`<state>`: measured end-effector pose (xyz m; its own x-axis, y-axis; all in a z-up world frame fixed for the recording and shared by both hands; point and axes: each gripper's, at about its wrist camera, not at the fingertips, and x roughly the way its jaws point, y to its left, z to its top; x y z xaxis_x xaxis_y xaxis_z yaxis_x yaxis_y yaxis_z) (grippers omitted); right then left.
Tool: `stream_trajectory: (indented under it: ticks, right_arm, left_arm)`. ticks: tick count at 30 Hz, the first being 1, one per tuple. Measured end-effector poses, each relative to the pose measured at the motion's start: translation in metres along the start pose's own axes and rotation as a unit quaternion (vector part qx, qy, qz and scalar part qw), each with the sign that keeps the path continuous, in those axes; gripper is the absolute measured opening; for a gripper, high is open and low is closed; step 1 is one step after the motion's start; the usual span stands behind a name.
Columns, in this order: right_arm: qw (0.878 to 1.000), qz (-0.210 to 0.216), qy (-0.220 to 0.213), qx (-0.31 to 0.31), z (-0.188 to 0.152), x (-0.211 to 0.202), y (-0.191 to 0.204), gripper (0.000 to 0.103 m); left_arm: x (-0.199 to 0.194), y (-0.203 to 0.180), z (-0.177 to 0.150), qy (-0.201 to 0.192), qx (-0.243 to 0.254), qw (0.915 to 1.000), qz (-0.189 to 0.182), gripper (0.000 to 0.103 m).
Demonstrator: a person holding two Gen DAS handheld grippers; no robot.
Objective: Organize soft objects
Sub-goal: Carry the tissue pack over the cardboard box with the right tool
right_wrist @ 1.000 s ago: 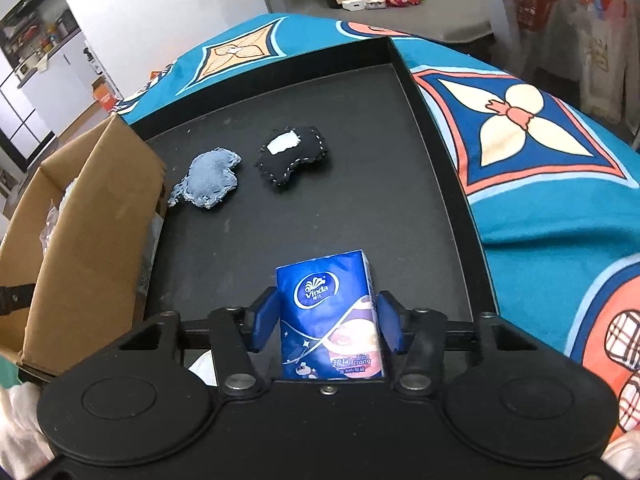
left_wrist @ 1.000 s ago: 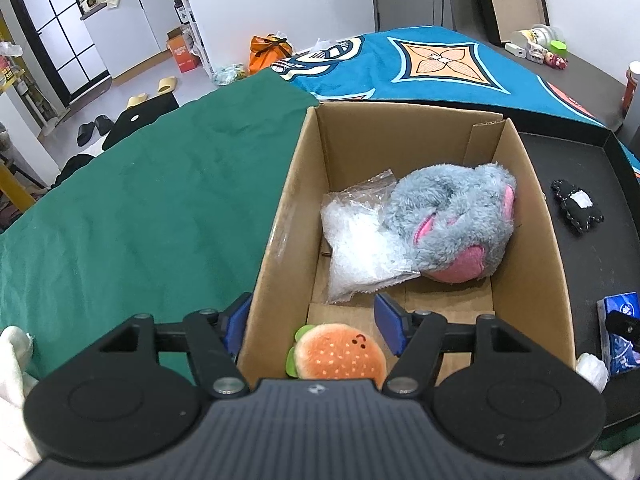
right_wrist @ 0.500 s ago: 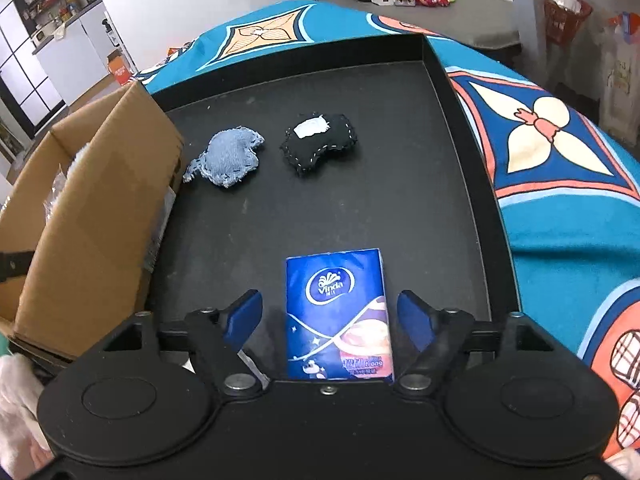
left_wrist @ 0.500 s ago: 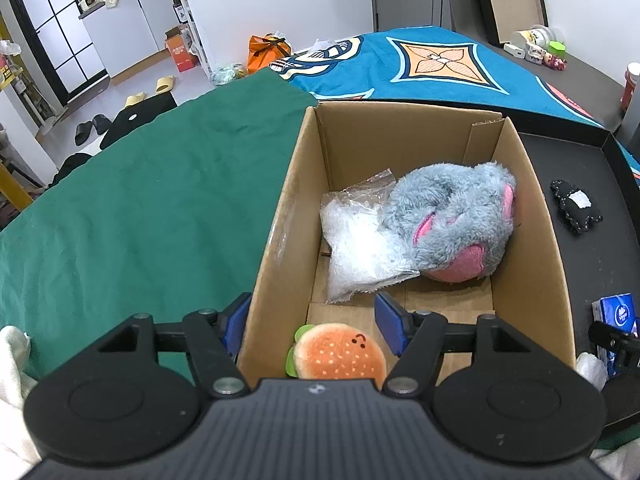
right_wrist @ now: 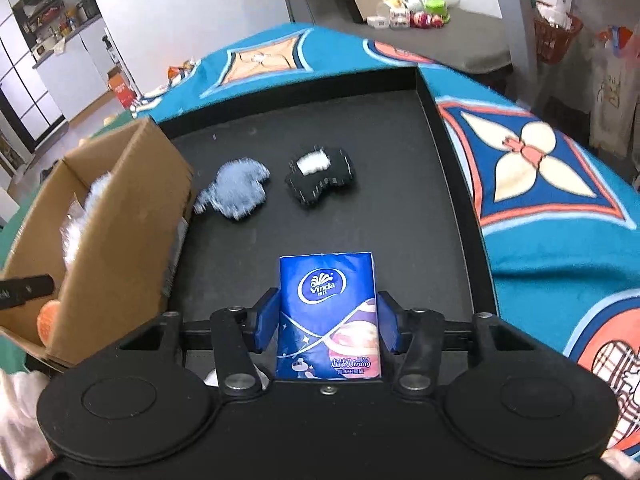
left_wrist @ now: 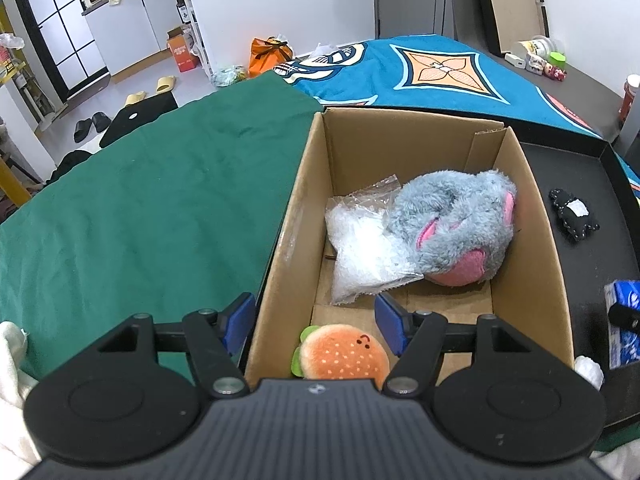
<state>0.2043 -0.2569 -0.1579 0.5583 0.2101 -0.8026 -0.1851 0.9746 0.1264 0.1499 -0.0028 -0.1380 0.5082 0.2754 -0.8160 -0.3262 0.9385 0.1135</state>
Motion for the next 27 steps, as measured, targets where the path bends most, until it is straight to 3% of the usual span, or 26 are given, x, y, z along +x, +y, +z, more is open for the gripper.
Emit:
stream_trajectory:
  ticks: [14,27]
  right_arm:
    - [0.998,0.036,-0.049,-0.004,0.028,-0.037,0.027,0.050]
    - [0.996,0.060,-0.061,-0.019,0.037,-0.054,0.058,0.050]
  left_arm:
    - [-0.004,0.012,-0.001,-0.008,-0.015,0.9998,-0.009,0.065]
    - [-0.009,0.027,-0.004,-0.019,-0.031,0.9989,-0.031,0.065]
